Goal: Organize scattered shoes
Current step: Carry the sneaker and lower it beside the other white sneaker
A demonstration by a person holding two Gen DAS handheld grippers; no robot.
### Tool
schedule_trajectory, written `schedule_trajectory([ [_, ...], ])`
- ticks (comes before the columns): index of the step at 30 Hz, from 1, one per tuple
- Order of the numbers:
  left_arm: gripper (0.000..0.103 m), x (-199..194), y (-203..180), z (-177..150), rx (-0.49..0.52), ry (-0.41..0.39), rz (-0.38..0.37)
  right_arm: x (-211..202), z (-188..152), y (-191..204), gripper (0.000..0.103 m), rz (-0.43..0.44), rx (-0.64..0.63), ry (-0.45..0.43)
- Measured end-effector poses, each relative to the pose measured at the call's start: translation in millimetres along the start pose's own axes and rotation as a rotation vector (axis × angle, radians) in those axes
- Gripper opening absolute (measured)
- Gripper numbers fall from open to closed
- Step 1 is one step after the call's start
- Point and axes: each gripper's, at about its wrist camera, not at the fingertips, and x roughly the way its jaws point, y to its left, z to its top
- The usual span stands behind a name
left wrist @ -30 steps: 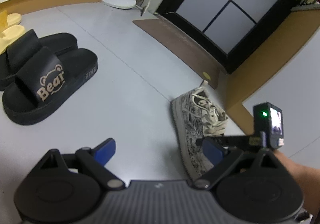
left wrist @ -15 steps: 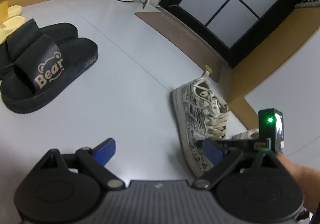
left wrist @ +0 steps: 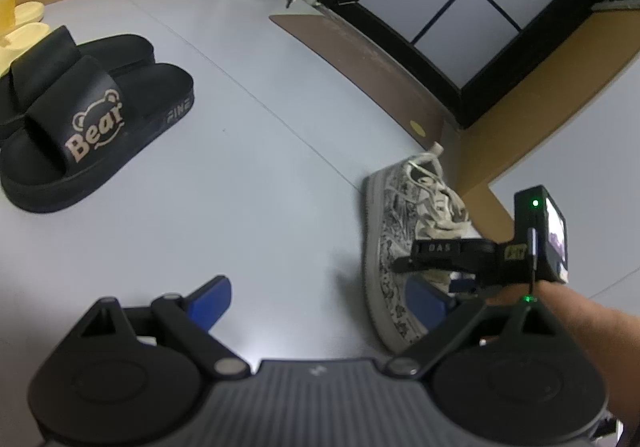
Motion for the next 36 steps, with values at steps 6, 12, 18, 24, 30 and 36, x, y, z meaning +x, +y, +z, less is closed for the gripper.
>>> schedule_trajectory([
  [6,0.095,3,-1,-1,0.003,0.006,-0.003,5,11,-11,0.087,-0.049,0.086,0.007],
  [12,0.095,4,-3,-1,0.008,0.012,-0.005,11,26,-26,0.087,-0.082,0.172,0.011],
  [18,0.095,5,-3,-1,0.007,0.017,-0.006,16,38,-37,0.087,-0.104,0.278,0.020],
  [24,0.095,6,-3,-2,0.007,0.018,-0.010,25,59,-51,0.090,-0.112,0.322,0.039],
  [30,0.095,6,-6,-5,0.005,0.024,-0.018,28,87,-49,0.090,-0.109,0.149,0.088],
  [36,0.095,4,-5,-8,0.007,0.028,-0.020,30,112,-44,0.090,-0.106,-0.001,0.096],
])
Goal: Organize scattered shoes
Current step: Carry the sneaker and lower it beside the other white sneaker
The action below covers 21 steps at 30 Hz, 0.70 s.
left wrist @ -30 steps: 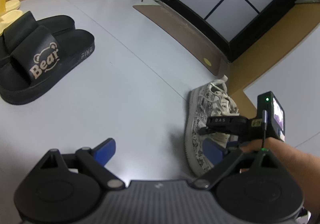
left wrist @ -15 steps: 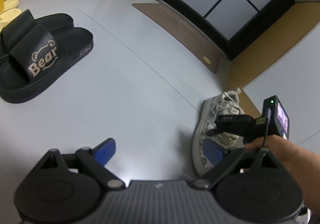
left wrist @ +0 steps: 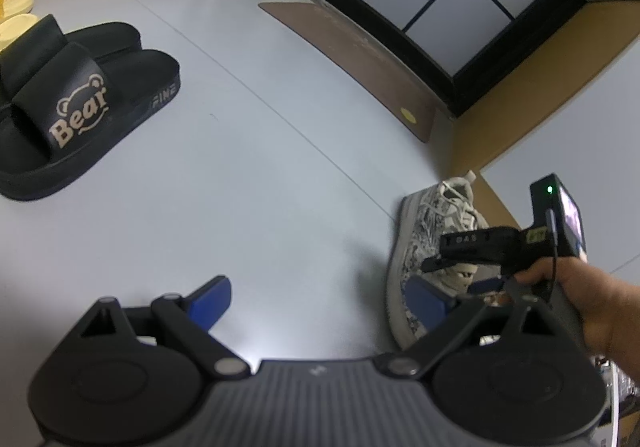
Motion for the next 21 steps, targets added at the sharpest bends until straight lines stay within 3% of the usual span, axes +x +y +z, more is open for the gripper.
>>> schedule_trajectory([
  [8,0.095,2,0,0,-0.001,0.003,0.009,12,19,-7,0.090,0.075,-0.106,-0.055],
  [13,0.095,3,-1,-1,0.000,0.009,0.009,12,27,-13,0.083,0.097,-0.047,-0.092],
  [21,0.095,5,-2,-1,0.006,0.012,0.008,14,59,-9,0.080,0.063,0.067,-0.046],
])
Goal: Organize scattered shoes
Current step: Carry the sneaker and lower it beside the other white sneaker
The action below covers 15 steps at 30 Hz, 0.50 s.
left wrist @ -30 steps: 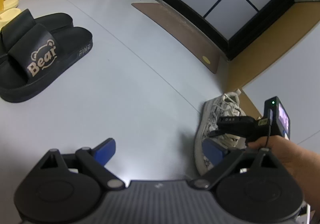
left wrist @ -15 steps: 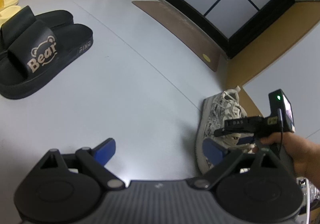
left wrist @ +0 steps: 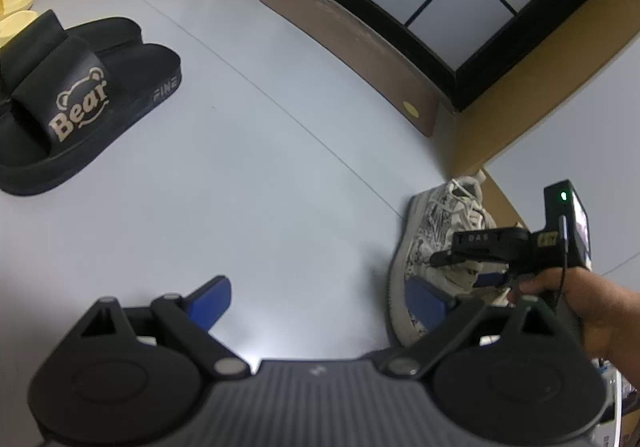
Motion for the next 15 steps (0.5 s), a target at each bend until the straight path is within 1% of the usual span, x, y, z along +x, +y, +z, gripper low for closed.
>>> schedule_trajectory([
  [2,0.095,0,0,0,-0.002,0.000,0.001,-2,0,2,0.080,-0.007,0.022,0.007],
  [4,0.095,1,0,0,0.001,0.002,0.000,-2,9,6,0.079,-0.025,0.058,0.015],
  [9,0.095,1,0,-1,0.008,0.006,-0.007,-5,20,14,0.077,-0.065,0.057,0.011],
  [12,0.095,2,4,1,0.003,0.006,-0.007,-6,33,13,0.074,-0.071,0.083,0.021],
  [15,0.095,4,7,2,-0.004,0.006,-0.005,-10,37,16,0.072,-0.075,0.105,0.028],
])
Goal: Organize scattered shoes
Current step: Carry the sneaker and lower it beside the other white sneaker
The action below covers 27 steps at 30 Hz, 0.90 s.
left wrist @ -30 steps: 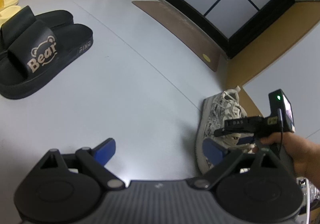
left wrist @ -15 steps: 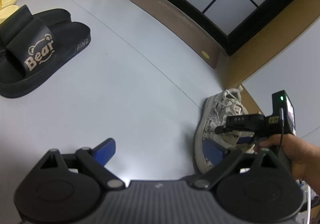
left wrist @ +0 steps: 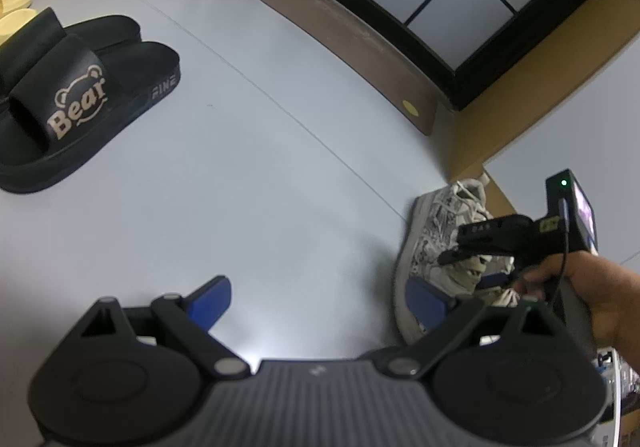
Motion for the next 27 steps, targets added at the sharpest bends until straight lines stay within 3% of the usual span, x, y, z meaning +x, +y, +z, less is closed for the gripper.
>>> schedule_trajectory([
  [11,0.095,4,-9,-6,-0.023,-0.004,0.012,-1,22,21,0.072,-0.006,-0.002,0.024],
  [21,0.095,7,-14,-3,-0.008,-0.007,0.019,-27,8,50,0.073,-0.025,-0.017,0.039],
  [27,0.095,12,-25,-2,0.010,-0.007,0.020,-67,1,60,0.074,0.056,-0.083,0.021],
])
